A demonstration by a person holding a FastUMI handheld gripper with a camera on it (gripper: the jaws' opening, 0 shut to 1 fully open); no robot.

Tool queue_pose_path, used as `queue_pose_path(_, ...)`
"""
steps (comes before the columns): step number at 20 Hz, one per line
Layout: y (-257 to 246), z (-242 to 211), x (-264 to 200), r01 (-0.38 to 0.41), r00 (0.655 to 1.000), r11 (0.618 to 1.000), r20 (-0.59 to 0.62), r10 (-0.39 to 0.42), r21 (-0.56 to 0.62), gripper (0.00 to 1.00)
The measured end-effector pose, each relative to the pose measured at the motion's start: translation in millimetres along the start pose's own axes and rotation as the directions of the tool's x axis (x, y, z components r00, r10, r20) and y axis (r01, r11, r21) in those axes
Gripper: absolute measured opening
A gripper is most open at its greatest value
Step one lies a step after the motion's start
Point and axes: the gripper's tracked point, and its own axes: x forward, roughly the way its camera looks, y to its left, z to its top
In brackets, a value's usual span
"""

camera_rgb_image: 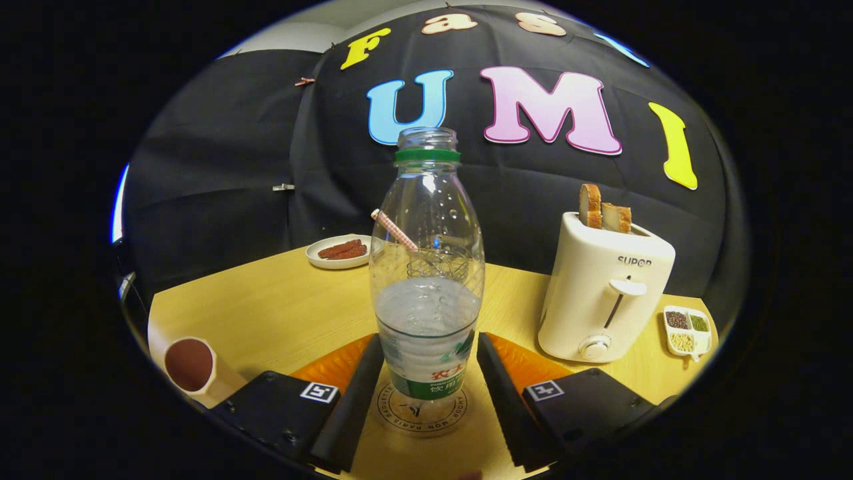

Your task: Take the bottle from table, then pour the juice into the cup, finally place the bottle on the coaster

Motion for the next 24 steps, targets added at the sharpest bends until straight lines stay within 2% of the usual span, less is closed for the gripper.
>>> queue_pose_path(4, 7.4, -11.8, -14.9, -0.013, 0.999, 1.0, -0.044, 0.014, 0.028, 0.91)
queue_pose_path(8, 10.9, -21.0, -39.8, 0.007, 0.997, 0.998, -0.082, -0.002, 0.061, 0.95)
queue_pose_path(14, 10.2, 4.4, -98.5, 0.037, 0.998, 0.998, -0.054, -0.035, 0.049, 0.95)
queue_pose_path(20, -16.4, 52.5, -167.8, 0.145, 0.989, 0.986, 0.017, -0.147, 0.077, 0.94)
queue_pose_path(24, -43.5, 95.2, -216.1, 0.247, 0.962, 0.963, 0.09, -0.257, 0.11, 0.94)
